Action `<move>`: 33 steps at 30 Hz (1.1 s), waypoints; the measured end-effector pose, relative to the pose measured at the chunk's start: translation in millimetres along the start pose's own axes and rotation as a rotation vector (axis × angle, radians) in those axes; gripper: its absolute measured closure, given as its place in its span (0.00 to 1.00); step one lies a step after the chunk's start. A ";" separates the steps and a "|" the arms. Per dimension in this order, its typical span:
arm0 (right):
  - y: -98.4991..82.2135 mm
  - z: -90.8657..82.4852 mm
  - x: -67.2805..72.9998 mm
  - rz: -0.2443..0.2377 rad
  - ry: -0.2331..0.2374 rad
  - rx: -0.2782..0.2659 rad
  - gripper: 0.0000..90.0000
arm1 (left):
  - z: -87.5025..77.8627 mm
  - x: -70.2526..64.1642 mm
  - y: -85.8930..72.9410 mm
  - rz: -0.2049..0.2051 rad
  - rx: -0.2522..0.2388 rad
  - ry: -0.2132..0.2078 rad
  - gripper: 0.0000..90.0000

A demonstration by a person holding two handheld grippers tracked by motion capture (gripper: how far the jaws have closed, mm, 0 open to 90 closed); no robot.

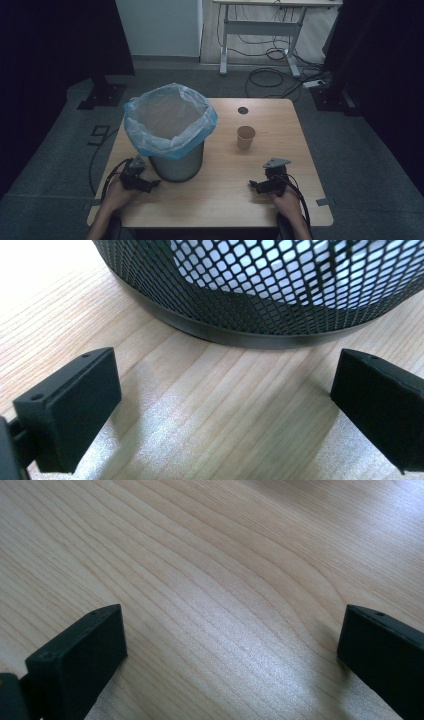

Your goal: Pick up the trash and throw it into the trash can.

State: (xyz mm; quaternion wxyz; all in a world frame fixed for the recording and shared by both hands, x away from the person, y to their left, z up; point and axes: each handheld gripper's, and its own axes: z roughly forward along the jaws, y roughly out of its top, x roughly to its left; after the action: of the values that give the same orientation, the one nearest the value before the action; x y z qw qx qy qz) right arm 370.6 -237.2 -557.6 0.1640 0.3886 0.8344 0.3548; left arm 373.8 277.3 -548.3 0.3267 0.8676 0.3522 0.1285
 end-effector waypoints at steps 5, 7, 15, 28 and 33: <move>-0.1 -0.1 0.3 0.002 -0.002 0.000 0.00 | -0.1 0.0 0.0 0.000 0.000 0.000 0.00; -0.1 -0.2 0.3 0.003 -0.002 0.000 0.00 | -0.1 0.0 0.0 0.000 0.000 0.000 0.00; 0.0 0.0 0.3 0.002 -0.002 0.000 0.00 | -0.1 0.0 -0.1 0.000 0.000 0.000 0.00; 1.4 0.1 0.5 0.004 -0.001 0.005 0.00 | -0.1 0.1 -0.1 0.000 0.000 0.000 0.00; 5.5 -1.7 -2.2 0.008 -0.016 0.001 0.00 | -0.1 0.1 -0.1 0.000 0.000 0.000 0.00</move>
State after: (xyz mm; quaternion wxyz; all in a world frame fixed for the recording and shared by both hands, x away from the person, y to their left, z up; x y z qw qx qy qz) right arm 374.0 -237.2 -552.6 0.1691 0.3951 0.8316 0.3519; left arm 373.8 277.4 -548.3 0.3268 0.8676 0.3521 0.1283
